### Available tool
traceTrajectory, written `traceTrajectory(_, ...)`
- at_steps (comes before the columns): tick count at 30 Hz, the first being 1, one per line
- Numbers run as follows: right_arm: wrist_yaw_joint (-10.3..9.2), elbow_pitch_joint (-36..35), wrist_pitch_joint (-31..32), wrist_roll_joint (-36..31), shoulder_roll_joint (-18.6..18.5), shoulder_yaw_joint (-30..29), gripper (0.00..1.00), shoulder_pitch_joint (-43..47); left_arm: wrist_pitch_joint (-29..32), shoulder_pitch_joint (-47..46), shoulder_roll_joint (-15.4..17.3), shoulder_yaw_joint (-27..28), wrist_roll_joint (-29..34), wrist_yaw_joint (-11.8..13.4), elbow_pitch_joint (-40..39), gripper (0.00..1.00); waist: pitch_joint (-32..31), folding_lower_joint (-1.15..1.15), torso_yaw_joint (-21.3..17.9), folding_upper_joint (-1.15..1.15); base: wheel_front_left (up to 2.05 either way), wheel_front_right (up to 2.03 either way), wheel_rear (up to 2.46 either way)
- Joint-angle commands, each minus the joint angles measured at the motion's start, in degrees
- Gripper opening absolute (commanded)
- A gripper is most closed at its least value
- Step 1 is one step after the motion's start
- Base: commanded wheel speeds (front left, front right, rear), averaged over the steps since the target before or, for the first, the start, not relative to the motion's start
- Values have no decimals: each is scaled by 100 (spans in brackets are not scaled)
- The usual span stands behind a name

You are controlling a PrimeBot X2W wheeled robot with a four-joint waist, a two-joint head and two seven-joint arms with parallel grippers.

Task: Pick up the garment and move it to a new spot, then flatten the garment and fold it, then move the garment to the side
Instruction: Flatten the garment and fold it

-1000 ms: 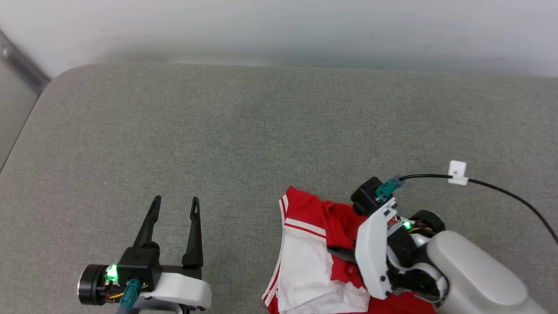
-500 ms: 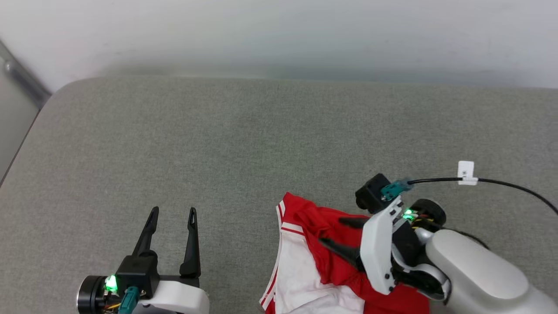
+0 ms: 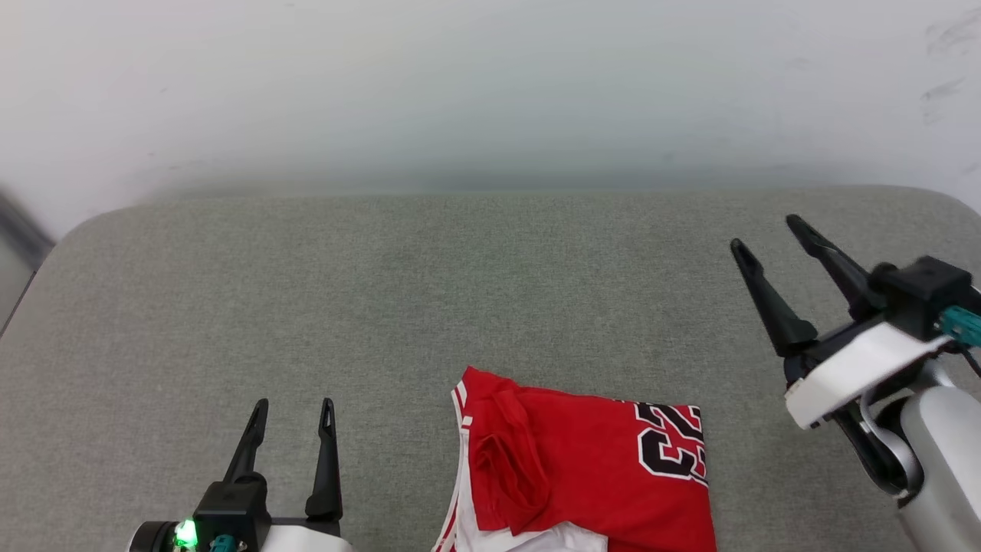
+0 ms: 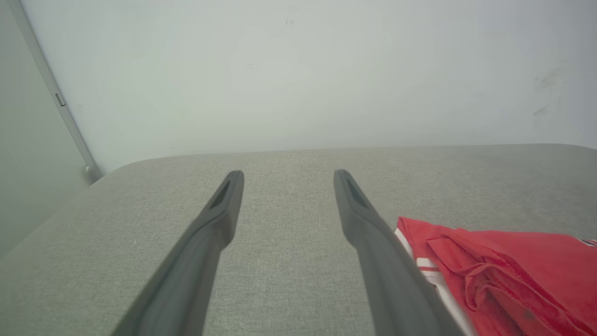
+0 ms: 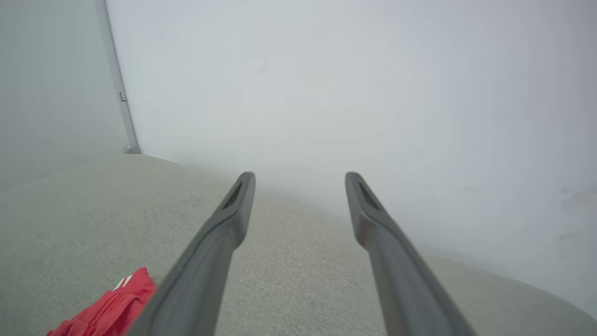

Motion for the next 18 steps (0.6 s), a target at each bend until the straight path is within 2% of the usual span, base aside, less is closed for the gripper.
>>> traceTrajectory(1, -2, -66, -204, -193, 124, -330, 100, 253, -13, 53, -6, 30, 7, 6, -33, 100, -59, 0, -65, 0, 0, 0, 0)
traceTrajectory(9, -2, -617, -600, -1155, 857, -1825, 100, 1559, -13, 144, -9, 104, -10, 7, -77, 100, -118, 0, -143, 0, 0, 0, 0)
traceTrajectory(12, -3, -820, -625, -1364, 1166, -2171, 100, 1991, -13, 179, -9, 121, -8, -13, -72, 100, -124, 0, -147, 0, 0, 0, 0)
traceTrajectory(18, -2, -1149, -626, -1647, 1691, -2425, 100, 2713, -13, 216, -11, 135, 5, -34, -68, 100, -128, 0, -131, 0, 0, 0, 0)
